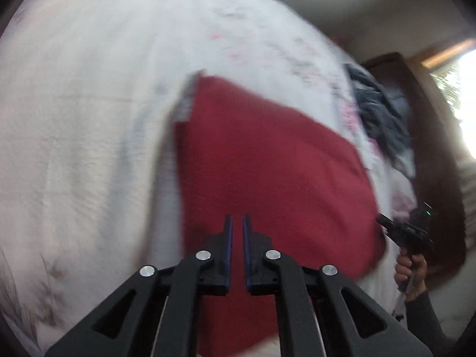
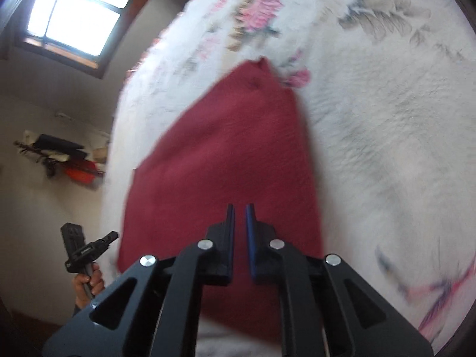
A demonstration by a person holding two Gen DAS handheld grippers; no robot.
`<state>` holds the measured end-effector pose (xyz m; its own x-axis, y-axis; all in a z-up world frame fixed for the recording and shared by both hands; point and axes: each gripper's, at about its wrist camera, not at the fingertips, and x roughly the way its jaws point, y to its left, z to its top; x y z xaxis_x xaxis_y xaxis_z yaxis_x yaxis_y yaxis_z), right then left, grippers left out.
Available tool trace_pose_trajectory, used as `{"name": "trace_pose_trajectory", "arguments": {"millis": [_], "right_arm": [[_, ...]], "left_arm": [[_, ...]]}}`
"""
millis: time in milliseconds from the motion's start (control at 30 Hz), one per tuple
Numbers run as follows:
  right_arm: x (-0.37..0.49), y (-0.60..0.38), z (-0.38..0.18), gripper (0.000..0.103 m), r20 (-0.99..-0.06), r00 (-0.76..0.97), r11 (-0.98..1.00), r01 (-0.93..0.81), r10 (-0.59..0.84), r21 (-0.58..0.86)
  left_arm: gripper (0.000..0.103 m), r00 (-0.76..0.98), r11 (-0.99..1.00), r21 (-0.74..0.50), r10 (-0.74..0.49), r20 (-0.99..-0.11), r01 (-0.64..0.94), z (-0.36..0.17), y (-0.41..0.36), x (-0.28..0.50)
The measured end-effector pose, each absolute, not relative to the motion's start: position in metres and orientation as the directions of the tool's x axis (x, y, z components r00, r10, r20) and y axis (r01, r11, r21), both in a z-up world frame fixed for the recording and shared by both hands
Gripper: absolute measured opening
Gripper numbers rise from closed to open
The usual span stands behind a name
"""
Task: Fold small clothes
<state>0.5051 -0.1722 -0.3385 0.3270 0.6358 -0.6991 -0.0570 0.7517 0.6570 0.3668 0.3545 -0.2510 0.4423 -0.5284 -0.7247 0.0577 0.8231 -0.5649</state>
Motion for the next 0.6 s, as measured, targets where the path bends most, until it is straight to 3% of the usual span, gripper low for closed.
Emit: {"name": "trace_pose_trajectory", "arguments": {"millis": [67, 133, 200, 300, 333, 400, 500, 567, 600], "right_arm": [[0.478, -0.160, -0.335, 0.008, -0.692, 0.298, 0.742, -0.100, 0.658, 0.663], [0.466, -0.154, -0.350, 0.008, -0.722, 0.248, 0.758, -0.099, 0.646, 0.644], [0.460, -0.152, -0.376, 0.000, -0.777, 0.207, 0.802, -0.080, 0.594, 0.592], [0.458, -0.164, -0.379, 0.002, -0.760, 0.217, 0.780, -0.014, 0.613, 0.625], [0.453, -0.166, -0.368, 0.011, -0.752, 0.242, 0.779, -0.022, 0.613, 0.627], [0.446, -0.176, -0.353, 0.014, -0.744, 0.286, 0.782, -0.031, 0.604, 0.623], [0.445, -0.194, -0.372, 0.000, -0.805, 0.246, 0.823, 0.045, 0.540, 0.567], [0.445, -0.202, -0.362, 0.000, -0.828, 0.284, 0.845, 0.096, 0.484, 0.526], [0.440, -0.200, -0.345, 0.009, -0.839, 0.316, 0.871, 0.070, 0.443, 0.486]], "left_arm": [[0.007, 0.416, 0.822, -0.560, -0.548, -0.726, 0.104, -0.248, 0.343, 0.347], [0.008, 0.361, 0.858, -0.504, -0.504, -0.785, 0.101, -0.270, 0.329, 0.334], [0.004, 0.315, 0.888, -0.457, -0.447, -0.838, 0.045, -0.303, 0.331, 0.328], [0.002, 0.344, 0.870, -0.494, -0.466, -0.815, 0.007, -0.297, 0.340, 0.321], [0.005, 0.360, 0.865, -0.501, -0.473, -0.804, 0.018, -0.290, 0.339, 0.318], [0.014, 0.378, 0.866, -0.500, -0.473, -0.796, 0.029, -0.284, 0.338, 0.312], [0.008, 0.369, 0.867, -0.496, -0.446, -0.816, -0.048, -0.294, 0.355, 0.304], [0.006, 0.403, 0.851, -0.517, -0.443, -0.801, -0.090, -0.286, 0.366, 0.297], [0.011, 0.430, 0.836, -0.539, -0.450, -0.783, -0.107, -0.279, 0.372, 0.291]]}}
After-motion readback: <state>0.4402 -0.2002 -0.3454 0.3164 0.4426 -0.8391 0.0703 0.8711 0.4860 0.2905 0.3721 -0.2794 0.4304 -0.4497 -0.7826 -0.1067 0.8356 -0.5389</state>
